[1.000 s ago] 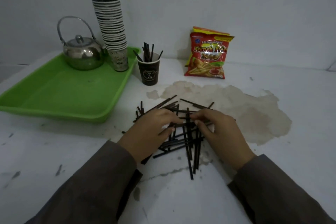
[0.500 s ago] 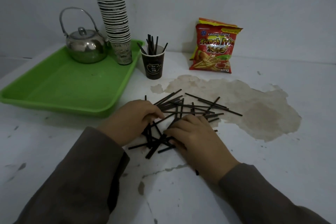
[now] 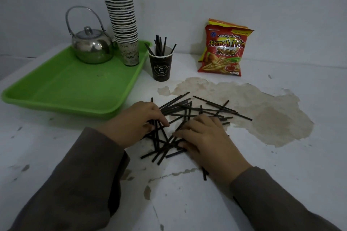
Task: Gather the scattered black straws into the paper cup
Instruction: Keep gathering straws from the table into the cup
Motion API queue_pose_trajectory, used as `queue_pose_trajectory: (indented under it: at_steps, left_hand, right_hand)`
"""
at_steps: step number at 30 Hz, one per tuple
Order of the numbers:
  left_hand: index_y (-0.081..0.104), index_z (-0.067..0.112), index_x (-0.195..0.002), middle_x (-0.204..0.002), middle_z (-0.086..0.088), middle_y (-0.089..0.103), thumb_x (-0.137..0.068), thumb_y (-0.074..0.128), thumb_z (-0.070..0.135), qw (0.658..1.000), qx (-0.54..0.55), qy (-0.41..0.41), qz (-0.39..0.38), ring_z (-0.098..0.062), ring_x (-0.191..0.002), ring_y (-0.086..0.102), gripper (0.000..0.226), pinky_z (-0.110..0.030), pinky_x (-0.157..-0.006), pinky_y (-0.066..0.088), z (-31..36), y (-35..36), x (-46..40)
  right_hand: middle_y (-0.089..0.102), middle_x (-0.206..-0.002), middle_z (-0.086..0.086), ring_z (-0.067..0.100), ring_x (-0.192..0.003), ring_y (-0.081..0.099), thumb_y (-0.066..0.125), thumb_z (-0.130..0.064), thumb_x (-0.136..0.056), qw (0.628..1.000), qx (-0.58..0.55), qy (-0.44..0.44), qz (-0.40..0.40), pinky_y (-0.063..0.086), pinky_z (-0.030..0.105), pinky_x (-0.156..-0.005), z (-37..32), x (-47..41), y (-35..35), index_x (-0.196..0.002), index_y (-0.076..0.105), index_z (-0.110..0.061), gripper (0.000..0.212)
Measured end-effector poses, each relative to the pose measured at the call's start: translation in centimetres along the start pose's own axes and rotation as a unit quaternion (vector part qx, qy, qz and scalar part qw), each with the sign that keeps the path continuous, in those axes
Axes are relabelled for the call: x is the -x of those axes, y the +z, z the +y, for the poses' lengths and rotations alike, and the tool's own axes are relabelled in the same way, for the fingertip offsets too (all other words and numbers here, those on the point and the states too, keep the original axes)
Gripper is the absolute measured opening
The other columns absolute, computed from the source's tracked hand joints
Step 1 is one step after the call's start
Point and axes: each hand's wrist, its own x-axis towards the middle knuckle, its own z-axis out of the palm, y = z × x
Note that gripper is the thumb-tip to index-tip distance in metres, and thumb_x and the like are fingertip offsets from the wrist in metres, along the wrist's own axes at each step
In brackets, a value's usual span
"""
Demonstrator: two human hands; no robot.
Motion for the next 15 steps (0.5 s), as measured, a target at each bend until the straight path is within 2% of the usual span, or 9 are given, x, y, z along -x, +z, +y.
queue_pose_trajectory:
  at_steps: [2, 4, 6, 8, 12, 15]
  left_hand:
    - [0.066, 0.03, -0.106, -0.115, 0.003, 0.054, -0.082, 0.057, -0.001, 1.0, -0.004, 0.006, 0.009, -0.016, -0.108, 0.045, 0.039, -0.03, -0.094, 0.038, 0.1, 0.3, -0.1]
    - [0.066, 0.03, -0.107, -0.116, 0.004, 0.054, -0.083, 0.058, 0.0, 1.0, -0.016, 0.008, 0.009, -0.016, -0.109, 0.042, 0.039, -0.023, -0.09, 0.034, 0.0, 0.5, -0.2]
    - [0.067, 0.029, -0.106, -0.116, 0.004, 0.055, -0.083, 0.058, 0.001, 0.999, -0.03, 0.01, 0.003, -0.017, -0.109, 0.042, 0.038, -0.021, -0.089, 0.031, -0.1, 0.5, -0.3]
    - [0.069, 0.028, -0.103, -0.115, 0.003, 0.058, -0.082, 0.06, 0.003, 0.999, -0.04, 0.02, 0.002, -0.019, -0.109, 0.043, 0.035, -0.026, -0.09, 0.034, -0.1, 0.6, -0.5]
    - [0.071, 0.029, -0.098, -0.111, 0.006, 0.06, -0.081, 0.064, 0.012, 0.999, -0.041, 0.013, 0.0, -0.016, -0.108, 0.042, 0.025, -0.03, -0.09, 0.037, 0.3, 0.7, -0.6]
    - [0.072, 0.027, -0.092, -0.108, 0.007, 0.062, -0.079, 0.066, 0.015, 0.999, -0.033, 0.019, 0.0, -0.014, -0.107, 0.043, 0.019, -0.032, -0.09, 0.038, 0.7, 0.8, -0.7]
  right_hand:
    - [0.067, -0.09, -0.006, 0.019, -0.087, 0.056, 0.063, -0.024, -0.079, 0.999, 0.011, -0.028, -0.013, 0.031, 0.031, -0.074, -0.8, 0.1, 0.6, -0.098, 0.067, -0.026, 0.02]
    - [0.067, -0.089, -0.004, 0.02, -0.086, 0.056, 0.071, -0.016, -0.074, 0.999, 0.021, -0.037, -0.021, 0.028, 0.031, -0.073, -1.4, 0.1, 0.8, -0.096, 0.067, -0.023, 0.023]
    - [0.065, -0.088, -0.003, 0.021, -0.086, 0.055, 0.067, -0.012, -0.074, 0.999, 0.028, -0.036, -0.012, 0.028, 0.031, -0.073, -1.5, 0.2, 0.6, -0.094, 0.066, -0.02, 0.022]
    - [0.064, -0.088, -0.001, 0.02, -0.088, 0.052, 0.066, -0.01, -0.074, 1.0, 0.021, -0.023, 0.001, 0.028, 0.032, -0.075, -1.2, 0.2, 0.5, -0.092, 0.064, -0.019, 0.02]
    - [0.062, -0.088, -0.001, 0.015, -0.092, 0.041, 0.058, -0.009, -0.077, 0.998, -0.001, 0.045, 0.031, 0.024, 0.03, -0.079, 0.4, 0.4, -0.3, -0.087, 0.059, -0.021, 0.016]
    - [0.062, -0.09, -0.002, 0.015, -0.092, 0.045, 0.065, -0.004, -0.076, 0.993, -0.001, 0.108, 0.036, 0.018, 0.025, -0.078, 2.0, 0.9, -1.4, -0.086, 0.057, -0.023, 0.023]
